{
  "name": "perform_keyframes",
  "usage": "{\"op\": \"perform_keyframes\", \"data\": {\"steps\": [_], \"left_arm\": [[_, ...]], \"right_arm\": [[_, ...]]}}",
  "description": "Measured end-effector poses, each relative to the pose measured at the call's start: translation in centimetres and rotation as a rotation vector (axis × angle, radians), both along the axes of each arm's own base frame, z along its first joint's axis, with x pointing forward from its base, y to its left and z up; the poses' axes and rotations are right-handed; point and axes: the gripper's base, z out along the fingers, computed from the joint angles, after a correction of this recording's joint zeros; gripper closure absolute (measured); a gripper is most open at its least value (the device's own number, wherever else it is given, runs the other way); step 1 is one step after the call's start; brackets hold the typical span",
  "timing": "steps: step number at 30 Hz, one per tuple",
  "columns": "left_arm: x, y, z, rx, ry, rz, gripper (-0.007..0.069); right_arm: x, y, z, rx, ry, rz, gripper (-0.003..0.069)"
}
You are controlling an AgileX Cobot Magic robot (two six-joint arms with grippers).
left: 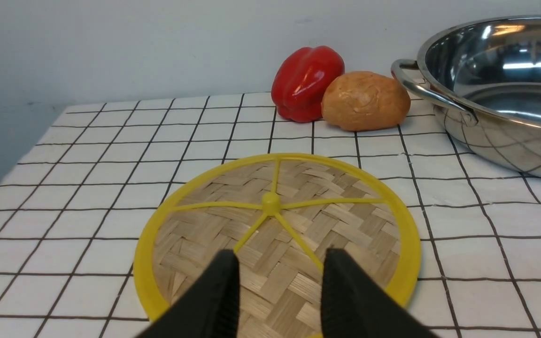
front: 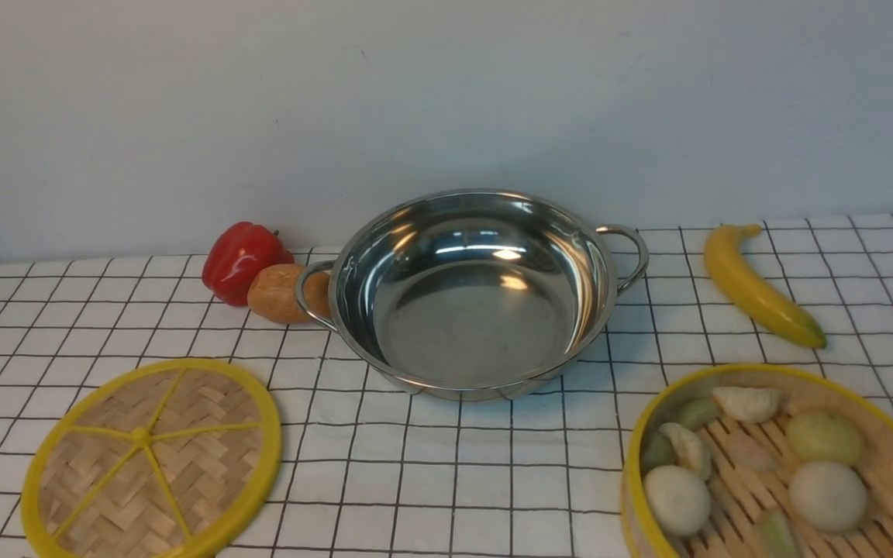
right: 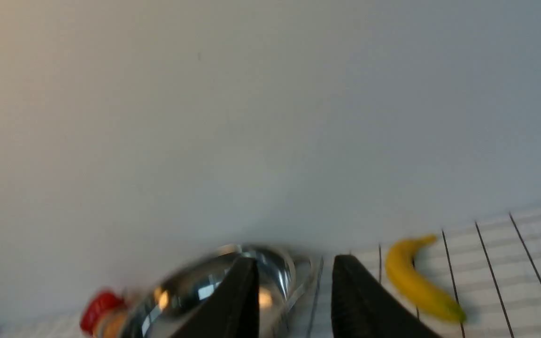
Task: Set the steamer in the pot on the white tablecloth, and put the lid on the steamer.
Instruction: 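Reach for and grasp the rim of the bamboo steamer holding the buns with the right gripper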
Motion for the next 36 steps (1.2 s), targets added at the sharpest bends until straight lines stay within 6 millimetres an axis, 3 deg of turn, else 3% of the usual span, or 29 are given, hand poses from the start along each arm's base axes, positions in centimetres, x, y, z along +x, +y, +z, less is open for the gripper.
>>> {"op": "perform_keyframes", "data": {"steps": [5, 9, 10, 13, 16, 21, 23, 29, 36], "left_arm": [[0.0, 0.0, 0.0, 0.0, 0.0, 0.0, 0.0382], [0.0, 0.0, 0.0, 0.0, 0.001, 0.0, 0.0382], [0.0, 0.0, 0.0, 0.0, 0.001, 0.0, 0.0382], [0.0, 0.0, 0.0, 0.0, 0.001, 0.0, 0.0382], [0.0, 0.0, 0.0, 0.0, 0.001, 0.0, 0.0382], [0.0, 0.0, 0.0, 0.0, 0.001, 0.0, 0.0382], [0.0, 0.0, 0.0, 0.0, 0.001, 0.0, 0.0382], [0.0, 0.0, 0.0, 0.0, 0.001, 0.0, 0.0382], [0.0, 0.0, 0.0, 0.0, 0.001, 0.0, 0.0382]], "right_arm": [[1.4, 1.2, -0.7, -0.281, 0.323, 0.258, 0.0419], [5.0, 2.7, -0.7, -0.345, 0.424, 0.526, 0.0419], [6.7, 3.1, -1.1, -0.363, 0.436, 0.62, 0.0419], [9.0, 3.3, -2.0, -0.409, 0.473, 0.703, 0.0419], [12.2, 4.3, -4.2, -0.541, 0.597, 0.826, 0.0419], [14.7, 5.9, -6.9, -0.723, 0.765, 0.852, 0.0419], [15.1, 6.4, -7.5, -0.753, 0.801, 0.855, 0.0419], [16.3, 11.4, -10.6, -0.9, 0.83, 0.958, 0.0419], [16.7, 13.1, -12.4, -0.888, 0.869, 0.965, 0.041]]}}
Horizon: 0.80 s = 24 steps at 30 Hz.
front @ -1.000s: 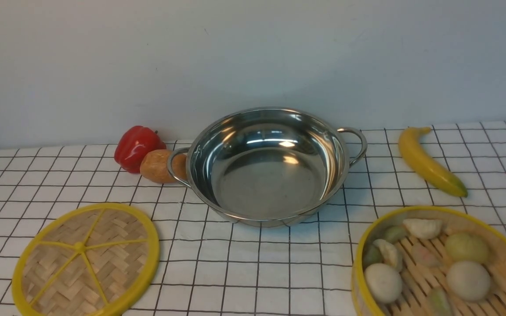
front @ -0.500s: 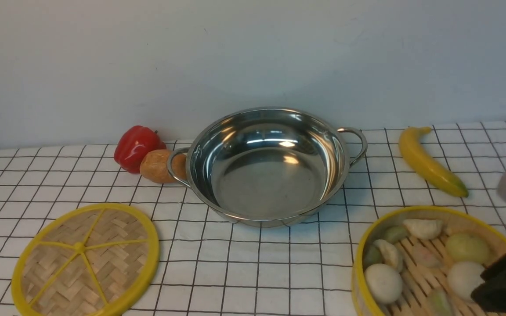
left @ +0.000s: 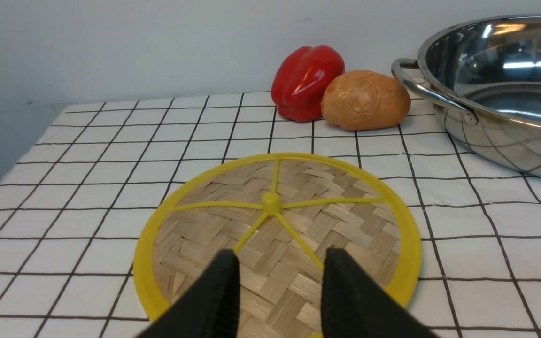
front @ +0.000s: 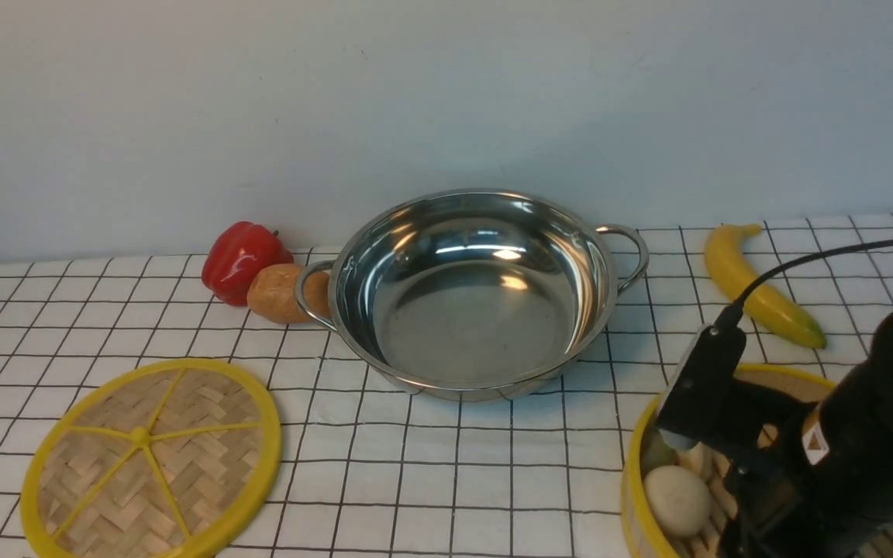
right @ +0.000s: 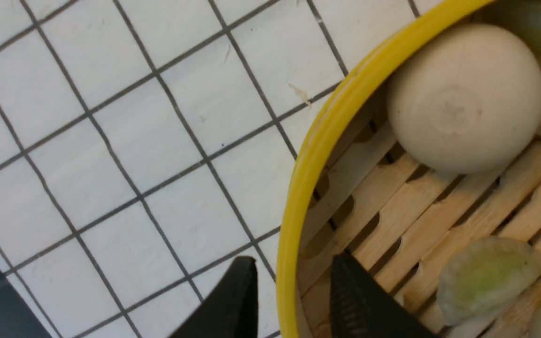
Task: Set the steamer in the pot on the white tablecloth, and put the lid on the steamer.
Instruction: 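Reach for and grasp the rim of the bamboo steamer holding the buns with the right gripper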
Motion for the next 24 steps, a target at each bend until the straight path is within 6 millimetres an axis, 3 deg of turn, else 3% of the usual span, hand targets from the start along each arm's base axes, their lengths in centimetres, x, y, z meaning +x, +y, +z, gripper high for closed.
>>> {"op": "perform_keyframes", "data": {"steps": [10, 24], "left_arm": [[0.0, 0.0, 0.0, 0.0, 0.0, 0.0, 0.0382], [0.0, 0.0, 0.0, 0.0, 0.0, 0.0, 0.0382]], "right_arm": [[0.6, 0.5, -1.2, 0.002, 0.032, -0.036, 0.0282], [1.3, 1.0, -3.8, -0.048, 0.102, -0.043, 0.0277]]}}
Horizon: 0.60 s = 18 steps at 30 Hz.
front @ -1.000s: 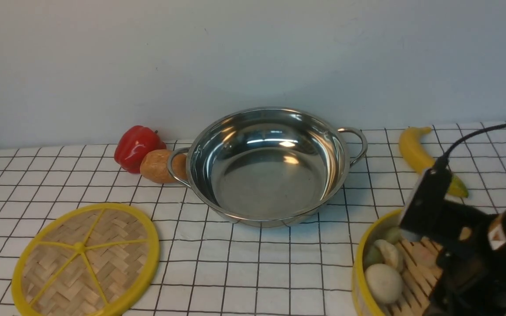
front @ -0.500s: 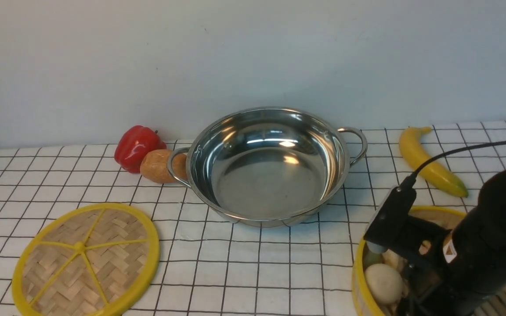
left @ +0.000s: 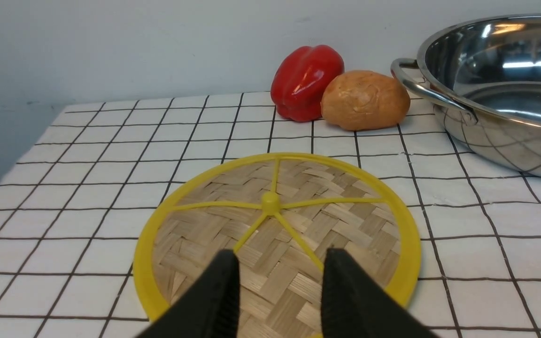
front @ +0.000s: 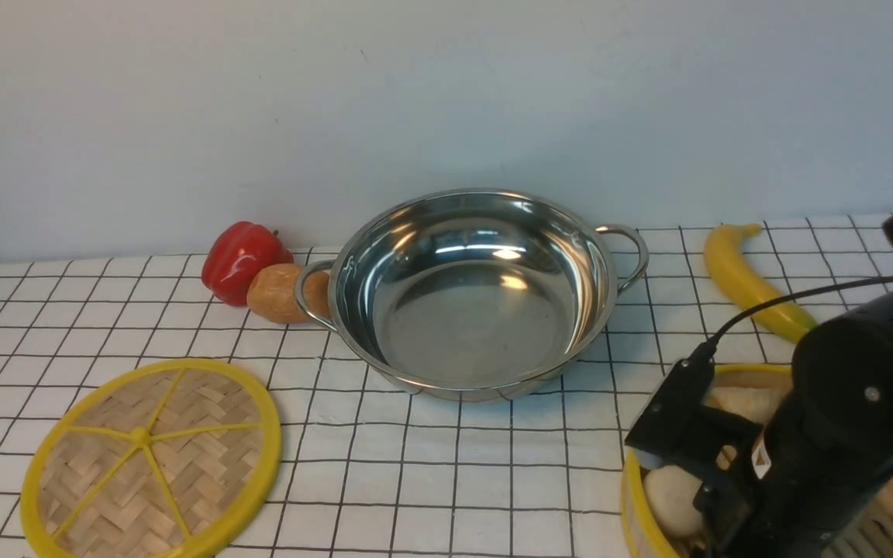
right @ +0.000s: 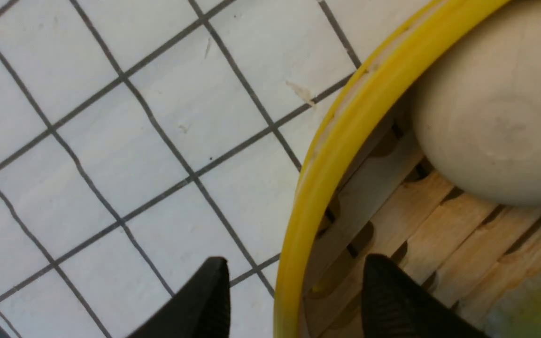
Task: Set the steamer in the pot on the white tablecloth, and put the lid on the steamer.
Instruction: 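Reach for and grasp the rim of the bamboo steamer holding the buns with the right gripper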
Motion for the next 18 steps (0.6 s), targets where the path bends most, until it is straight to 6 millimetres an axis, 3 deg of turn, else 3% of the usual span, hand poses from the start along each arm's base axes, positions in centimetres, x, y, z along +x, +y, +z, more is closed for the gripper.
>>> {"op": "perform_keyframes", "data": {"steps": [6, 7, 9, 11, 13, 18], "left_arm": [[0.0, 0.0, 0.0, 0.0, 0.0, 0.0, 0.0382], [0.0, 0.0, 0.0, 0.0, 0.0, 0.0, 0.0382], [0.0, 0.0, 0.0, 0.0, 0.0, 0.0, 0.0382], [0.0, 0.0, 0.0, 0.0, 0.0, 0.0, 0.0382], [0.0, 0.0, 0.0, 0.0, 0.0, 0.0, 0.0382], [0.0, 0.0, 0.0, 0.0, 0.0, 0.0, 0.0382]], "right_arm": [[0.15, 0.25, -0.63, 0.004, 0.02, -0.013, 0.0333], [0.18, 0.28, -0.63, 0.007, 0.016, -0.014, 0.0396], [0.2, 0.26, -0.63, 0.006, 0.014, -0.013, 0.0435], [0.23, 0.21, -0.64, 0.0, 0.01, -0.011, 0.0545], [0.18, 0.23, -0.64, 0.0, 0.016, -0.025, 0.0589], [0.18, 0.2, -0.64, -0.004, 0.017, -0.023, 0.0589]]}}
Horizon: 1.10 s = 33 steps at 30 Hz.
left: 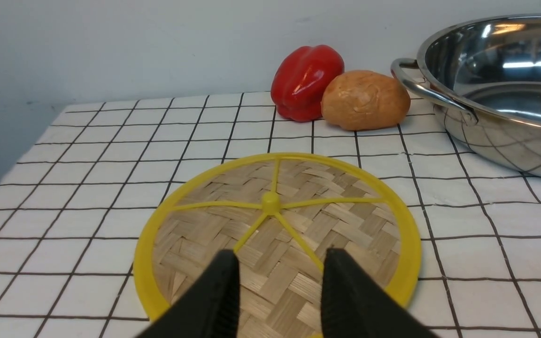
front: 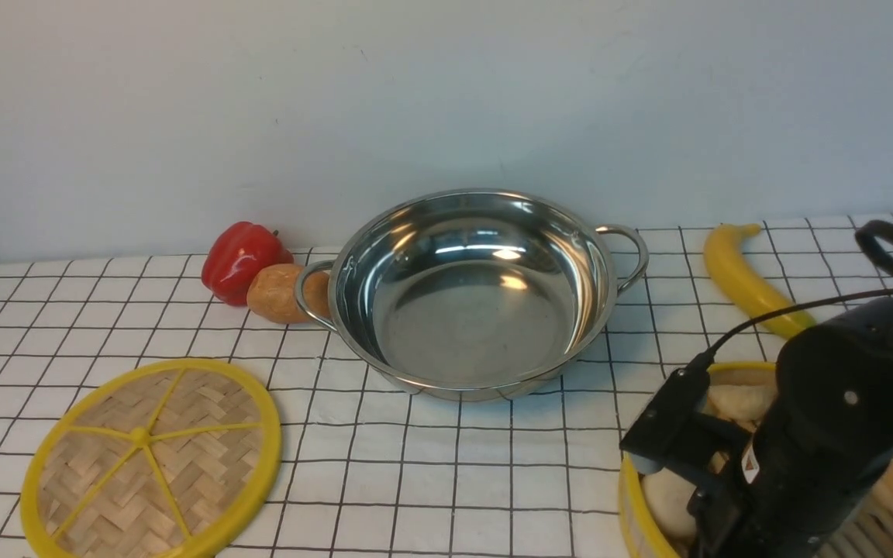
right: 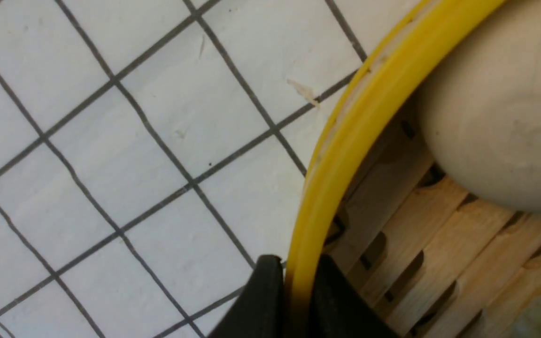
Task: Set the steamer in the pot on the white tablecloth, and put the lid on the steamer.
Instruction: 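Reach for and grasp the rim of the bamboo steamer holding the buns with the right gripper, then place the bamboo steamer basket of food into the steel pot with the right gripper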
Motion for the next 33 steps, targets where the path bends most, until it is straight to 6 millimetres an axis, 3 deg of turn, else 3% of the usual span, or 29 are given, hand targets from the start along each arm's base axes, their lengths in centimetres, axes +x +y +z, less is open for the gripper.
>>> {"op": "perform_keyframes", "data": {"steps": [7, 15, 23, 33], "left_arm": [[0.0, 0.0, 0.0, 0.0, 0.0, 0.0, 0.0382], [0.0, 0.0, 0.0, 0.0, 0.0, 0.0, 0.0382], [0.0, 0.0, 0.0, 0.0, 0.0, 0.0, 0.0382], [0.0, 0.0, 0.0, 0.0, 0.0, 0.0, 0.0382]], "right_arm": [[0.6, 0.3, 2.1, -0.007, -0.003, 0.014, 0.0589], [2.1, 1.3, 8.8, 0.036, -0.076, 0.01, 0.0562], [3.6, 1.8, 12.9, 0.069, -0.22, 0.023, 0.0556], [5.2, 2.7, 14.7, 0.082, -0.29, 0.08, 0.0556]]}}
